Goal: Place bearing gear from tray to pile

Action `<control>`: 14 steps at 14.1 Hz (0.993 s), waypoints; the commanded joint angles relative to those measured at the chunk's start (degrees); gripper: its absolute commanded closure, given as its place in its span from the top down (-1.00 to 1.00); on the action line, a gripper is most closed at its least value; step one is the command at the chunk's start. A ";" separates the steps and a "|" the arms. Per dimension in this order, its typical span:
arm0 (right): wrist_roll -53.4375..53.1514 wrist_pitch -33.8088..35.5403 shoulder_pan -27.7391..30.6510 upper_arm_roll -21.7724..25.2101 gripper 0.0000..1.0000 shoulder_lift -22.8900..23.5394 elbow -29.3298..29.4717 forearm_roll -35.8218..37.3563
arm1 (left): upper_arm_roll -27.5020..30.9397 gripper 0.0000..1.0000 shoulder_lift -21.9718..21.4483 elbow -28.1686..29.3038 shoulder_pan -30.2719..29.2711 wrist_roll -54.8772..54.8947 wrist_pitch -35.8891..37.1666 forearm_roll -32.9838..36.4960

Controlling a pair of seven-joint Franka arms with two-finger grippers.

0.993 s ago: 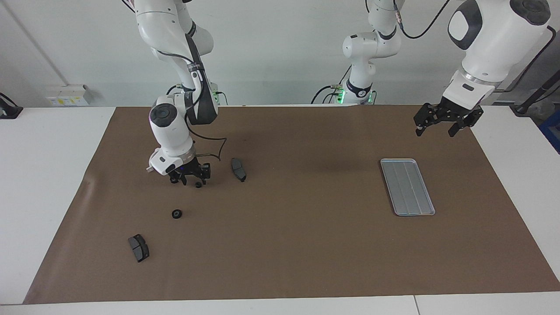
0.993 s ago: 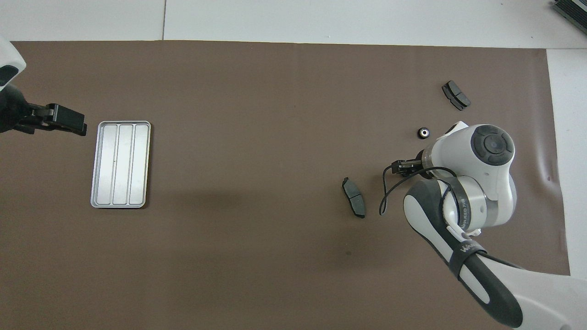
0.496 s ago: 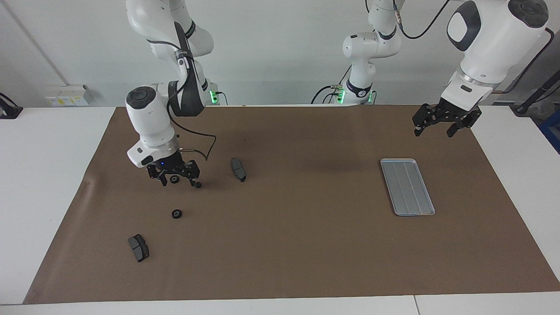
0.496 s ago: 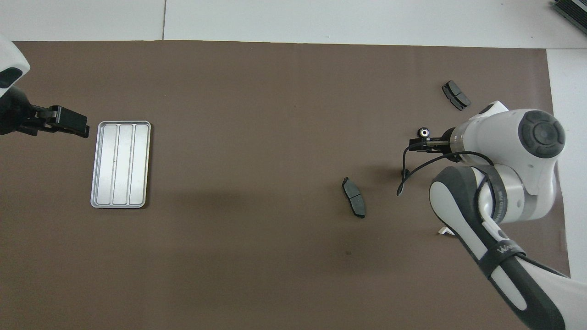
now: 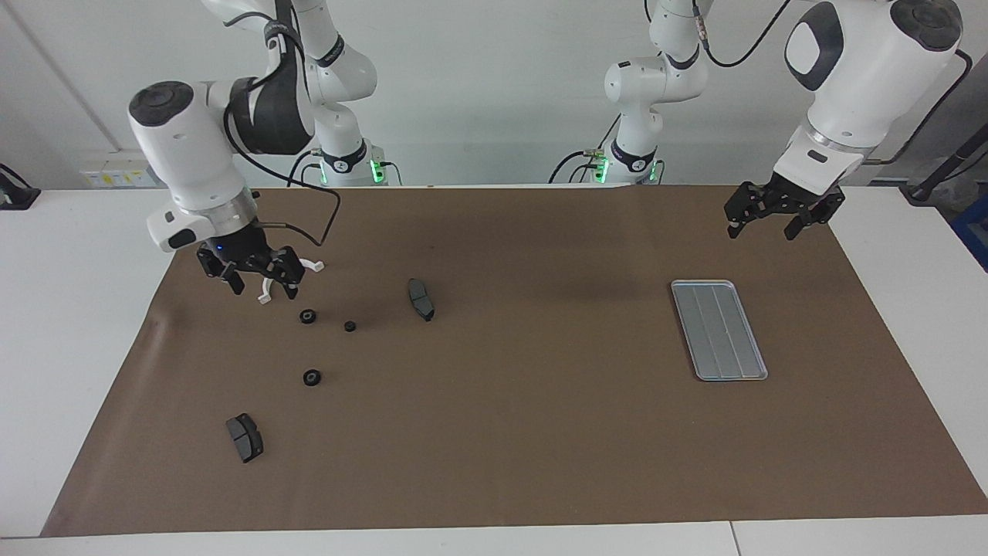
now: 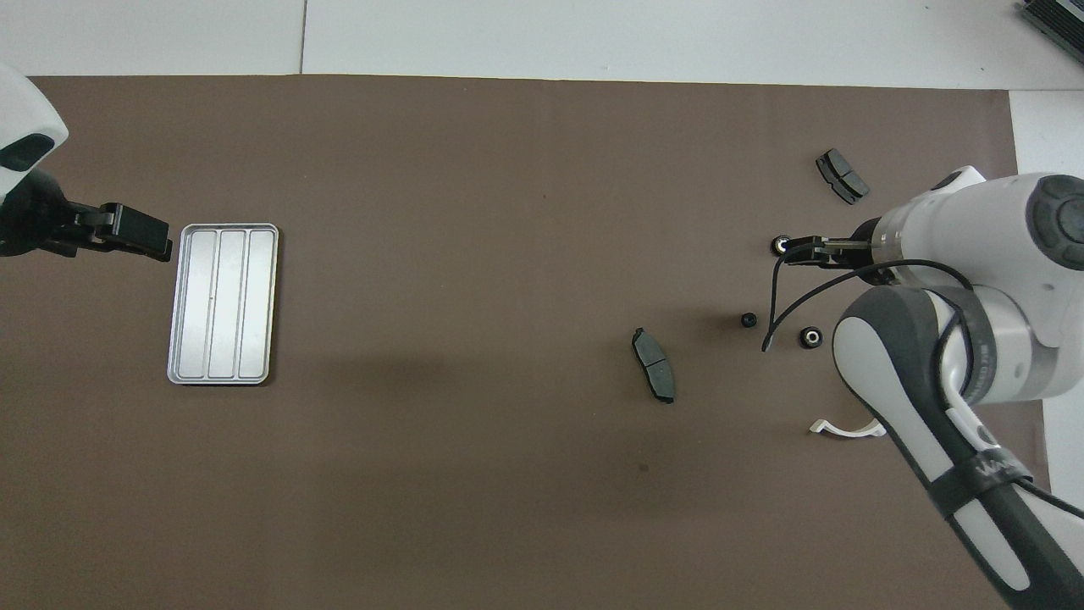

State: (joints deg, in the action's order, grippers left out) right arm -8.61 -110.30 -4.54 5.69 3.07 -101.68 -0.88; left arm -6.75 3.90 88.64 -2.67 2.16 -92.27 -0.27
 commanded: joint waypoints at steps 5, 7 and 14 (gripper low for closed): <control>5.34 18.87 6.97 -2.08 1.00 -1.84 12.01 0.62 | -0.02 1.00 -1.79 2.06 -0.49 0.56 -0.37 -0.78; 5.88 22.49 8.40 -4.55 1.00 -3.06 13.43 1.93 | -0.02 1.00 -1.79 2.06 -0.49 0.56 -0.37 -0.78; 6.32 24.52 7.70 -5.08 1.00 -5.00 12.91 2.64 | -0.02 1.00 -1.79 2.06 -0.49 0.56 -0.37 -0.78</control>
State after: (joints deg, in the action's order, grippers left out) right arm -3.64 -86.12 2.68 1.31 -1.29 -88.48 0.60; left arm -6.75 3.78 88.82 -2.67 2.16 -92.27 -0.27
